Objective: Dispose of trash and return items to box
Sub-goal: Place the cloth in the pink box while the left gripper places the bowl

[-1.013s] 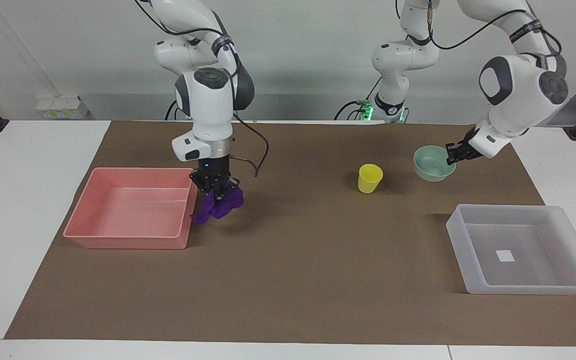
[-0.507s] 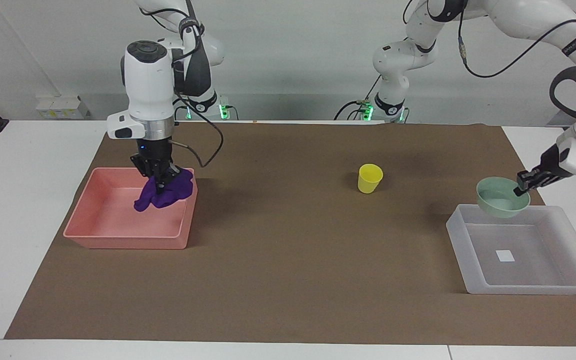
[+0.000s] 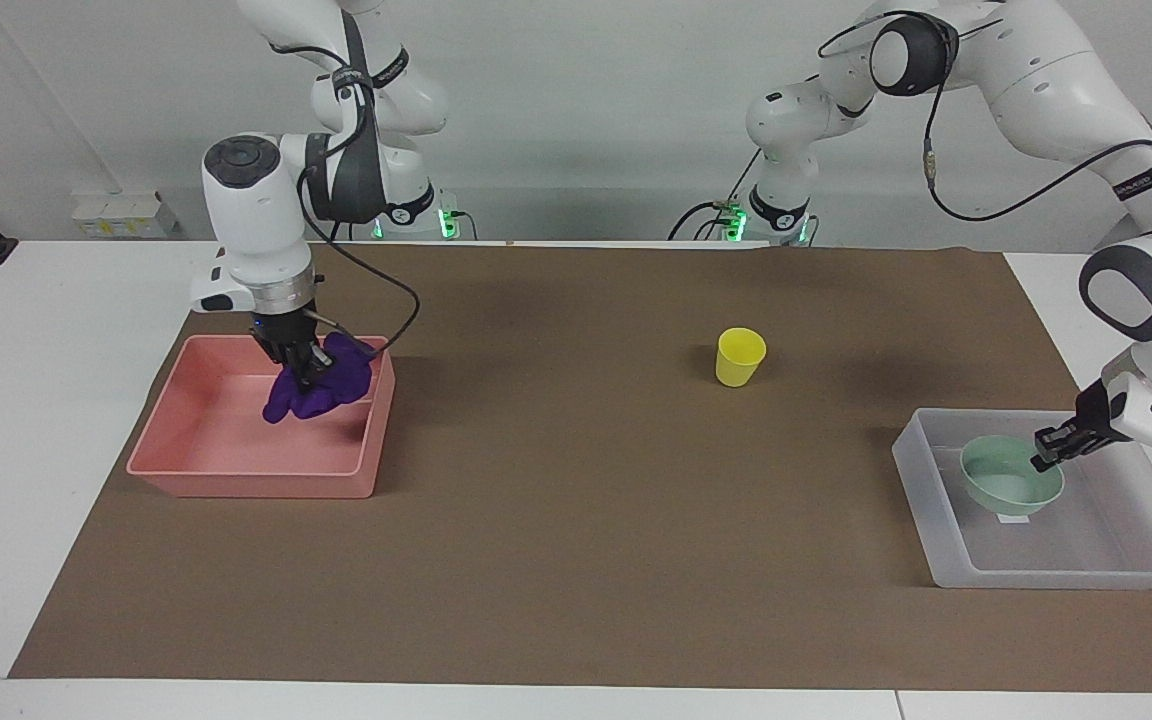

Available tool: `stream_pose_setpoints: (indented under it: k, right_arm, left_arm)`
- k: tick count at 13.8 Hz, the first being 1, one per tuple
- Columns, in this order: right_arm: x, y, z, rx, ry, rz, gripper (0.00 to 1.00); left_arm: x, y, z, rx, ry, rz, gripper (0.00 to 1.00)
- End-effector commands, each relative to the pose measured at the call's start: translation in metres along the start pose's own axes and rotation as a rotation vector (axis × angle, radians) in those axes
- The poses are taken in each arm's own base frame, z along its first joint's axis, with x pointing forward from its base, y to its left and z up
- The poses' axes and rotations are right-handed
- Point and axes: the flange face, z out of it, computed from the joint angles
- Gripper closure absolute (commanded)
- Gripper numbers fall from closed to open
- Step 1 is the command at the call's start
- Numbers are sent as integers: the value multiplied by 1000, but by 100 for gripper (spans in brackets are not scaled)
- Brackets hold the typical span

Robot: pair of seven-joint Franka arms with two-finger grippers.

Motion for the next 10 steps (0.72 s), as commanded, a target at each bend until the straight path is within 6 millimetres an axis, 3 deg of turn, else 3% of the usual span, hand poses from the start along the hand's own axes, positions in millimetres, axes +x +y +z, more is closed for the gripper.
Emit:
stream_pose_setpoints:
  k: [1, 2, 3, 5, 6, 7, 8, 10]
  right_arm:
    - [10, 19, 10, 15, -11, -1, 92]
    - [13, 24, 11, 14, -12, 8, 78]
    - [15, 27, 10, 14, -10, 0, 71]
    - [18, 28, 10, 16, -7, -39, 0]
    - [22, 30, 5, 18, 1, -35, 0]
    - [27, 30, -7, 21, 13, -33, 0]
    - [28, 28, -18, 20, 16, -37, 0]
    - [26, 25, -47, 10, 4, -74, 0]
  left_arm:
    - [4, -8, 13, 11, -13, 1, 100]
    - [5, -13, 26, 8, -29, -5, 100]
    - [5, -19, 36, 7, -36, -14, 100]
    - [7, -14, 39, 8, -27, -8, 100]
    - [7, -14, 40, 7, -29, -5, 92]
    - [7, -12, 40, 7, -29, -1, 51]
    - [9, -7, 39, 8, -21, 7, 1]
    - [11, 8, 12, 10, 18, 27, 0]
